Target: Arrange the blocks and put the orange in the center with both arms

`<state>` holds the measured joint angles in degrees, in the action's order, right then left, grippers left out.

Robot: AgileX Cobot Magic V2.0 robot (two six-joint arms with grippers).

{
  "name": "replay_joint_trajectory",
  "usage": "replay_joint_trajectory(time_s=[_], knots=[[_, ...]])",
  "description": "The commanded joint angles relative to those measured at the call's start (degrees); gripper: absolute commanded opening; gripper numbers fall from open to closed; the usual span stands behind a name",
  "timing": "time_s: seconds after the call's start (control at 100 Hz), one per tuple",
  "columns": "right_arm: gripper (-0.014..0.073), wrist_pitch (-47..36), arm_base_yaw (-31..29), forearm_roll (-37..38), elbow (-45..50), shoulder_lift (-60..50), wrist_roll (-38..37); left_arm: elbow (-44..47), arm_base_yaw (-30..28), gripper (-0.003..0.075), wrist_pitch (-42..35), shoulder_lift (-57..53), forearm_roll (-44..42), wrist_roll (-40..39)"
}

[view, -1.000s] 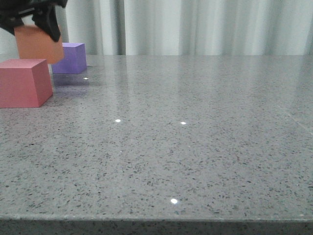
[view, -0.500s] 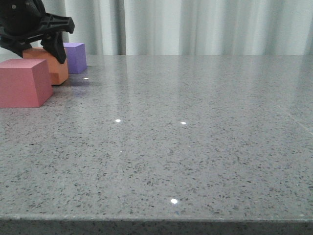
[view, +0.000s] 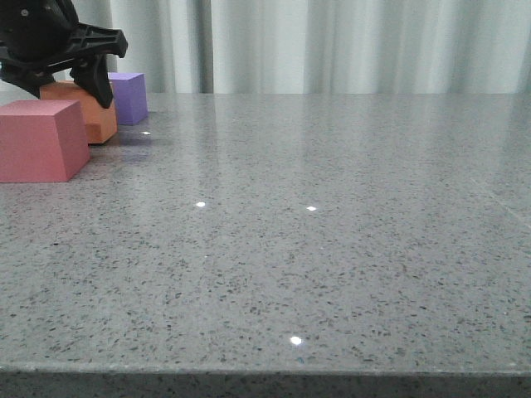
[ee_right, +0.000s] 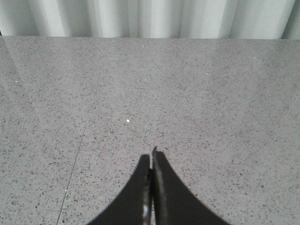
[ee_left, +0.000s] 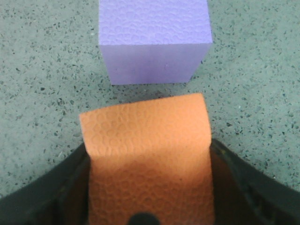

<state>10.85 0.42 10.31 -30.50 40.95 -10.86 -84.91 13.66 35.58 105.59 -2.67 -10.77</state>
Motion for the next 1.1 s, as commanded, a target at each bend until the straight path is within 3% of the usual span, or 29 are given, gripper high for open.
replay_joint_trajectory(time_s=[0.0,0.16,0.21,0.34,0.41,0.57,0.83,1.09], knots=[[-0.0068,-3.9,-0.3,0.7,-1.5,-0.2,0.4,-1.7,-0.1,0.0227,0.1,-2.4,0.5,0.0],[-0.0068,-3.9,-0.3,0.7,-1.5,-0.2,0.4,-1.7,-0.1,0.0283,0.5,-2.4,0.5,0.0],[-0.0068,-3.9,-0.3,0.7,-1.5,-0.2,0.4,-1.7,-0.1,0.0356,0.5,-2.4,0.4,0.0],[-0.0068,-3.9,-0.3,0.7,-1.5,-0.2,0.4,-1.7,-0.1,0.0636,-0.4,-2.4,0.4,0.0],[-0.0068,-3.9,-0.3,0.7,-1.5,-0.2,0.4,-1.7,-0.1,0.0711,-0.8,-2.4,0.2,0.0],[-0.0068,-3.9,-0.3,0.7,-1.5,-0.2,0.4,-1.7,-0.1,0.0651,-1.6,-3.6,0.3,0.0],[-0.0068,-3.9,-0.3,0.7,-1.5,-0.2,0.4,-1.4,-0.1,0.0648,-1.7,-13.3,0.4,0.0],[-0.0068,-3.9,-0.3,0.7,-1.5,-0.2,0.4,8.0,-0.3,0.0648,-6.6,-27.7,-1.6,0.0]])
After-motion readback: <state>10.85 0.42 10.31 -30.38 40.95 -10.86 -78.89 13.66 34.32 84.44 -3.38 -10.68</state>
